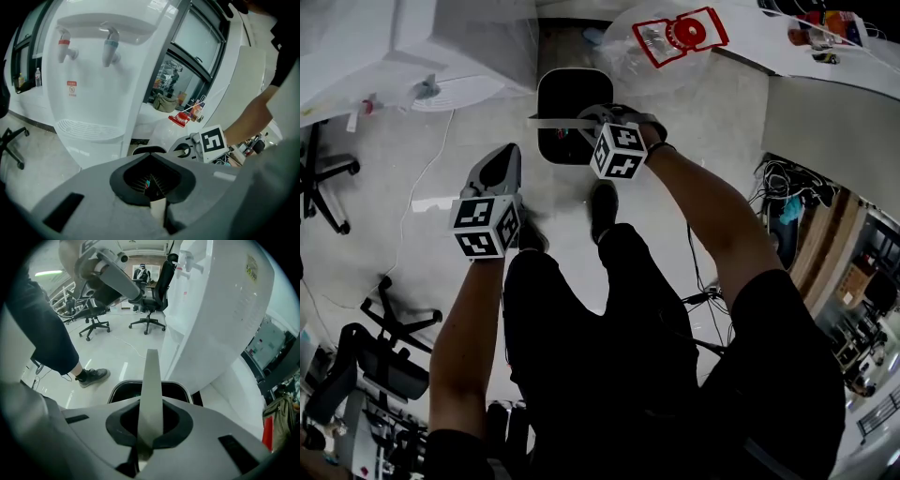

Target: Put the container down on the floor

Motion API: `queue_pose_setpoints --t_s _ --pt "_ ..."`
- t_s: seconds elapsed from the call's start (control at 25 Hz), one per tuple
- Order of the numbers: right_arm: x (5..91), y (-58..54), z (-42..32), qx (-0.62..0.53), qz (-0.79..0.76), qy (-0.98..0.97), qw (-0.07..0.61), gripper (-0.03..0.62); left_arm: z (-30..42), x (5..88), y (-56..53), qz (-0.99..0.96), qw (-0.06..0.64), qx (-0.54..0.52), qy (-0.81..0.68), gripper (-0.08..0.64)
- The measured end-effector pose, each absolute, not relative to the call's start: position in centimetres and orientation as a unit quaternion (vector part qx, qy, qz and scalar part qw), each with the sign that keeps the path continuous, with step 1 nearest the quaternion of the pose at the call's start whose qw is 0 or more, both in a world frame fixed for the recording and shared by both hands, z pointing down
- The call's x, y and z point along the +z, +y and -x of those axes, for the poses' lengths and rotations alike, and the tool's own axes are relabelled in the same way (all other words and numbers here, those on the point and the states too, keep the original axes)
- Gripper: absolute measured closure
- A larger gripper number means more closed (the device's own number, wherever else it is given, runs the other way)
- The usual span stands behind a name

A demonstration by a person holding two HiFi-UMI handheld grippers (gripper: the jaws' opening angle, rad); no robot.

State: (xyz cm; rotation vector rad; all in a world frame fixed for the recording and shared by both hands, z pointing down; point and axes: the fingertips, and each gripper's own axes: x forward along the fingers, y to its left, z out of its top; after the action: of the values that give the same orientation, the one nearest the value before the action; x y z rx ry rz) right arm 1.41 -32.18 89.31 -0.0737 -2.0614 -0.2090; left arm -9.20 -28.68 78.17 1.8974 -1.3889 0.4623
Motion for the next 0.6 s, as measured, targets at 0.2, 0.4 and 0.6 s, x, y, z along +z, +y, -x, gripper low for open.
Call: queue_pose_setpoints --t_s 0.2,0.4,0.6 --pt "91.7 -33.4 -0.4 -0.093 0.028 -0.854 0.511 0.577 9.7 79.3 -28.5 -0.735 0.365 0.179 -0.543 0.552" --pt "93.2 -34.7 0.5 -0.092 0.025 -0.856 0.508 0.577 10.1 80.2 -28.5 -0.734 0.363 0.18 -0.545 0.552" --pt "95.3 -35.2 0.5 -0.122 0.036 -0.849 0.513 0.577 10.4 81.4 -27.9 -0.733 0.361 0.185 -0.546 0.552"
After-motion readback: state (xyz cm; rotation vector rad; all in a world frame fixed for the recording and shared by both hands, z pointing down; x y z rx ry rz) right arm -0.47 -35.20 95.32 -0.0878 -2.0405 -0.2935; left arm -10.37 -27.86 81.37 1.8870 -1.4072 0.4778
